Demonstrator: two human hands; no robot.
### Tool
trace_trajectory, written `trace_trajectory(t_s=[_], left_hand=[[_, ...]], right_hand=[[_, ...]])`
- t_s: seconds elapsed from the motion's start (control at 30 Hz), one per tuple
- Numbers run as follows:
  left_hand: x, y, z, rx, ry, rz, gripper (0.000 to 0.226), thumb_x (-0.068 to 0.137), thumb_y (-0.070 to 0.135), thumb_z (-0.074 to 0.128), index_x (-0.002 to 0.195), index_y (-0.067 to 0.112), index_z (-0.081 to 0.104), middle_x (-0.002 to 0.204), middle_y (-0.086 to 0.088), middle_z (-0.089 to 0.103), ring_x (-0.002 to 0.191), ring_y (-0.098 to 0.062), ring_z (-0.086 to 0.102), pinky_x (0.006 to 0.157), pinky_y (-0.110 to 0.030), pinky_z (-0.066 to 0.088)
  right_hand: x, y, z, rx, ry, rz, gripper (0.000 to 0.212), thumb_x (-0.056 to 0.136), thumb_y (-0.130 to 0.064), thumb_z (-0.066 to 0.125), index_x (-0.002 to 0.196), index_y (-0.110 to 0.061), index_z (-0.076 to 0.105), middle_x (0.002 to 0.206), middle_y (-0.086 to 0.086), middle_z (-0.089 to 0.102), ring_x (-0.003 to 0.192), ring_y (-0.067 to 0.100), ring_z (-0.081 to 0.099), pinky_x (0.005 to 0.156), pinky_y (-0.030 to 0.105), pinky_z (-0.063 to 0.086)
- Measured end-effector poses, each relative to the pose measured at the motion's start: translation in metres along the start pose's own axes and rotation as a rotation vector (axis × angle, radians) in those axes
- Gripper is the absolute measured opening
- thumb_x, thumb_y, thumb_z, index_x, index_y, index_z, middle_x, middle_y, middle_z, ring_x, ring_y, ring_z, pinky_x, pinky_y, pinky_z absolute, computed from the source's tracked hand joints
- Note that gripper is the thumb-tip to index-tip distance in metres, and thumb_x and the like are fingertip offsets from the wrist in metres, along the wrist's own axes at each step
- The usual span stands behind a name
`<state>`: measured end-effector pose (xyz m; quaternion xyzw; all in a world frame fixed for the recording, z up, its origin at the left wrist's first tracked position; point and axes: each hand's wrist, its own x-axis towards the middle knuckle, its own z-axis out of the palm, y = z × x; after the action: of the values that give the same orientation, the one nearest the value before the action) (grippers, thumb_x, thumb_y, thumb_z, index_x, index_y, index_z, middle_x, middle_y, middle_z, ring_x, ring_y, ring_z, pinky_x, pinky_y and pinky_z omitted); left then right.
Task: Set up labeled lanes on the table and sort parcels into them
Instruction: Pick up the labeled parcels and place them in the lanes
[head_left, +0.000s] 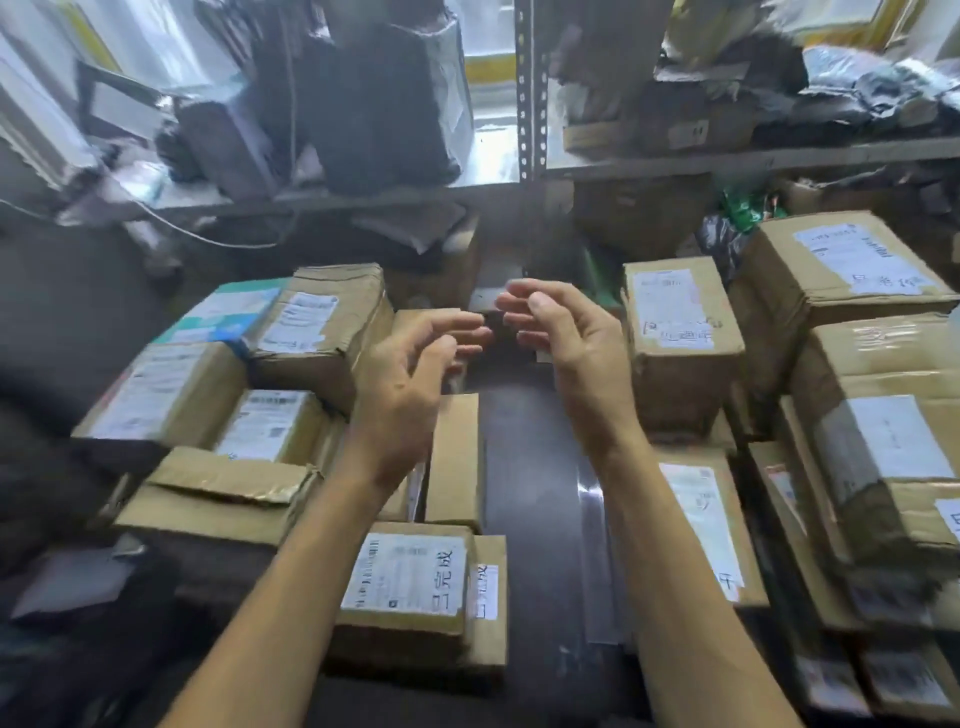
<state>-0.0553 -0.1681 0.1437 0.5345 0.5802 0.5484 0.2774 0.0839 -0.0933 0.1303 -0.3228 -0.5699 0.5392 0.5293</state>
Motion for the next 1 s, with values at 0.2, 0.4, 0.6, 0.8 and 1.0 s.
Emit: trace_trajectory(t_s=[0.2, 0.4, 0.6, 0.8, 1.0], left_hand=[[-0.034, 0.024, -0.113, 0.011, 0.171, -0.063, 0.03, 0.095, 0.018, 0.044, 0.107, 0.013, 0.07, 0.107, -0.014, 0.075, 0.101, -0.027, 0.073, 0.085, -0.032, 0.058], [-0.009, 0.005, -0.164, 0.087, 0.184, -0.177, 0.031, 0.093, 0.026, 0.044, 0.107, 0.021, 0.071, 0.107, -0.003, 0.077, 0.103, -0.018, 0.073, 0.089, -0.034, 0.056], [0.061, -0.056, -0.178, 0.177, 0.136, -0.322, 0.027, 0.1, 0.028, 0.045, 0.108, 0.03, 0.071, 0.11, 0.006, 0.074, 0.107, -0.012, 0.069, 0.1, -0.041, 0.055], [0.131, -0.11, -0.193, 0.255, 0.158, -0.496, 0.029, 0.102, 0.035, 0.04, 0.112, 0.034, 0.068, 0.121, 0.009, 0.068, 0.111, -0.007, 0.062, 0.091, -0.028, 0.051], [0.165, -0.148, -0.194, 0.566, 0.071, -0.695, 0.064, 0.088, 0.051, 0.035, 0.147, 0.031, 0.047, 0.153, -0.004, 0.045, 0.143, -0.032, 0.031, 0.12, -0.051, 0.023]], right_hand=[[-0.027, -0.018, 0.101, 0.103, -0.159, 0.07, 0.024, 0.105, -0.014, 0.049, 0.112, -0.006, 0.071, 0.107, 0.012, 0.076, 0.099, 0.025, 0.072, 0.087, 0.035, 0.057], [-0.003, 0.011, 0.135, 0.009, -0.224, 0.144, 0.024, 0.106, -0.01, 0.048, 0.112, -0.007, 0.071, 0.101, 0.0, 0.075, 0.089, 0.001, 0.071, 0.08, 0.023, 0.057], [0.06, 0.072, 0.163, -0.09, -0.179, 0.266, 0.024, 0.106, -0.018, 0.05, 0.112, -0.014, 0.073, 0.104, -0.003, 0.076, 0.099, 0.012, 0.071, 0.085, 0.026, 0.057], [0.113, 0.132, 0.188, -0.14, -0.065, 0.458, 0.023, 0.103, -0.03, 0.057, 0.125, -0.021, 0.06, 0.105, -0.013, 0.064, 0.092, -0.001, 0.06, 0.057, 0.003, 0.044], [0.118, 0.182, 0.221, -0.118, -0.154, 0.781, 0.081, 0.073, -0.066, 0.066, 0.142, -0.031, 0.041, 0.131, -0.008, 0.061, 0.117, 0.013, 0.06, 0.098, 0.037, 0.051]])
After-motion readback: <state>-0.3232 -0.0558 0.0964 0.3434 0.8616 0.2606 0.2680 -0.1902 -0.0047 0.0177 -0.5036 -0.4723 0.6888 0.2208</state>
